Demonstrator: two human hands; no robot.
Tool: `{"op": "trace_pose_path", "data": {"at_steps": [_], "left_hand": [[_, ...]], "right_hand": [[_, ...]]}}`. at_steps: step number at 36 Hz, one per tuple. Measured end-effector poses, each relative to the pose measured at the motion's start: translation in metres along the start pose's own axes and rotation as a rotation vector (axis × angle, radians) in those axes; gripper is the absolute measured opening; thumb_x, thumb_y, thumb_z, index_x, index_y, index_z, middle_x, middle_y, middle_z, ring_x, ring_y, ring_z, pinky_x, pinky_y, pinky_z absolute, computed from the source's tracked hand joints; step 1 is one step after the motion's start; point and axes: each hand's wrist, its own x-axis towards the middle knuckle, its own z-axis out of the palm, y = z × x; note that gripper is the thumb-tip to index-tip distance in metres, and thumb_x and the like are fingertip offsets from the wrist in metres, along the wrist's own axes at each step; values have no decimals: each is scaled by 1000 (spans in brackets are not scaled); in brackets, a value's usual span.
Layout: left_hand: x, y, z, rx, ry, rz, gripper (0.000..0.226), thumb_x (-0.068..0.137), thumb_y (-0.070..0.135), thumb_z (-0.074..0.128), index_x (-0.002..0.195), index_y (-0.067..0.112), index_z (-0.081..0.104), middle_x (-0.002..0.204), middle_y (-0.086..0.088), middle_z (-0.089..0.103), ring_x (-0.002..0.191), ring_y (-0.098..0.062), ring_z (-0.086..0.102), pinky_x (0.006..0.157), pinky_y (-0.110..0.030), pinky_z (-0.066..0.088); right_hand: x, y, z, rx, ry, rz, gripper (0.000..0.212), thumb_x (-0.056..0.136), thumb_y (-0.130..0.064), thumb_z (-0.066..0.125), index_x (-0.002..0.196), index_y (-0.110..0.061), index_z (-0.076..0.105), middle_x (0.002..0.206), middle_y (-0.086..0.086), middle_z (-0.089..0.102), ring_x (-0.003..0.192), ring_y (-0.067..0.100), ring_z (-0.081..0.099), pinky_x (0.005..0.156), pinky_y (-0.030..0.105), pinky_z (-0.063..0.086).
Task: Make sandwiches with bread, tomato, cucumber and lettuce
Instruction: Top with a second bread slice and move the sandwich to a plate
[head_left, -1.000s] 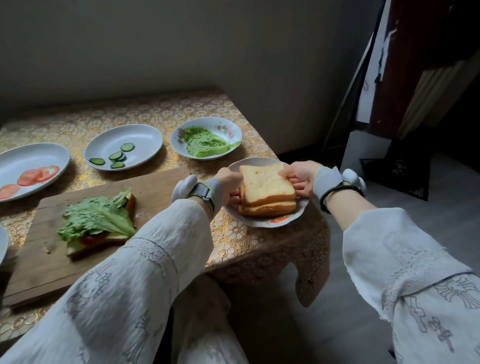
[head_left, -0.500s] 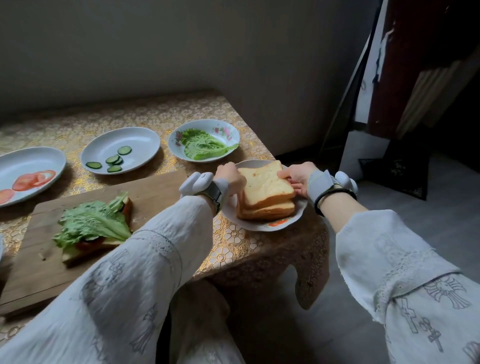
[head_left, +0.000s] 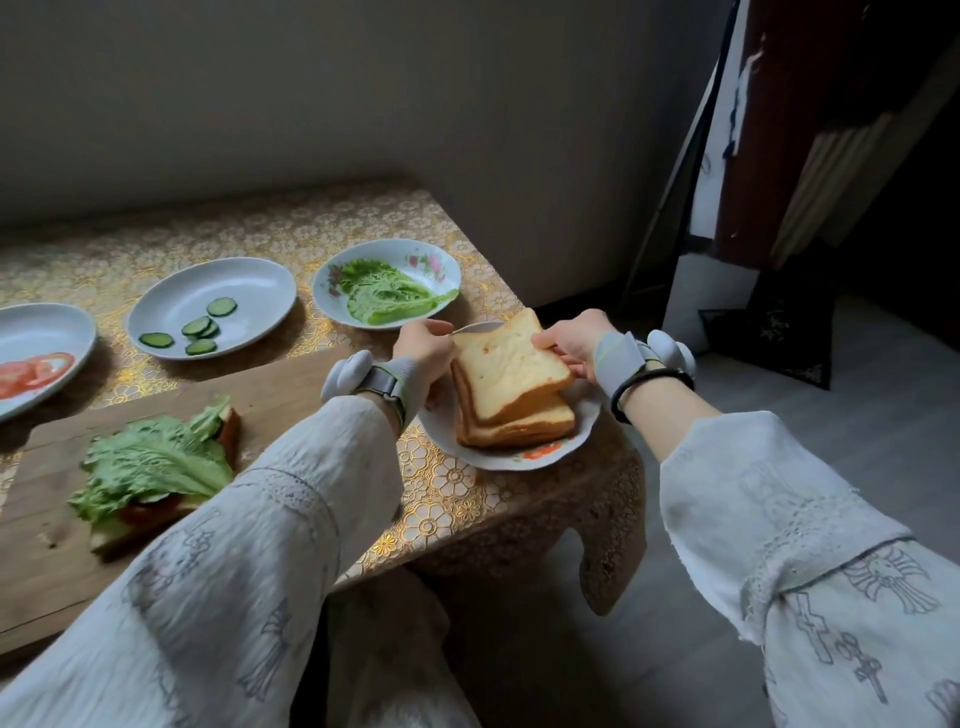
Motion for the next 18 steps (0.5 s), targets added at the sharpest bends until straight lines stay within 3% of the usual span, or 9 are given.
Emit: {"op": "trace_pose_path", "data": {"at_steps": [3,7,10,12,14,16,18], "left_hand": [[-1,-2,-7,-80,4,9,38,78,-2,62,114,10,68,106,-13,67,91,-21,59,98,-38,51],[-3,2,-26,-184,-48,-7,37,80,-11,59,112,6,66,114,-20,65,101,-30,63,91,-41,54],[-10,10,-48,-288,-107,-20,41,82,-16,55,121,-3,57,107,-20,64,102,-35,63,74,-35,59],[-18,14,-68,-351,-104,-4,43,83,-17,54,124,-5,53,91,-17,64,85,-31,65,58,-28,60],[-23,17,-84,-373,-75,8,41,84,-15,54,124,-4,52,88,-15,63,77,-25,64,49,-22,58],[-27,11,-110,-395,-33,23,40,85,-12,54,123,-1,53,106,-19,64,91,-27,65,50,-19,58],[-30,2,-137,-416,14,32,37,85,-11,55,120,1,54,112,-20,63,99,-27,64,51,-19,58]], "right_hand": [[2,-9,3,-69,23,-58,46,73,-19,75,111,2,60,105,12,67,98,27,67,90,41,55],[-14,-29,9,-147,67,-127,25,74,-21,74,80,-9,53,80,5,51,82,22,52,70,29,47],[-28,-42,18,-184,68,-164,35,77,-23,72,66,-13,41,76,4,49,72,20,50,59,26,44],[-38,-53,30,-178,51,-180,28,79,-21,71,70,-11,46,73,3,50,67,18,53,57,28,47],[-44,-60,40,-111,30,-200,27,77,-20,72,93,-3,57,87,7,58,84,22,63,68,31,54],[-53,-68,60,-46,-21,-204,43,72,-19,74,109,-4,58,99,10,60,90,23,65,67,30,52],[-65,-74,83,8,-87,-222,46,75,-15,73,117,-4,56,102,10,64,80,19,66,58,28,49]]}}
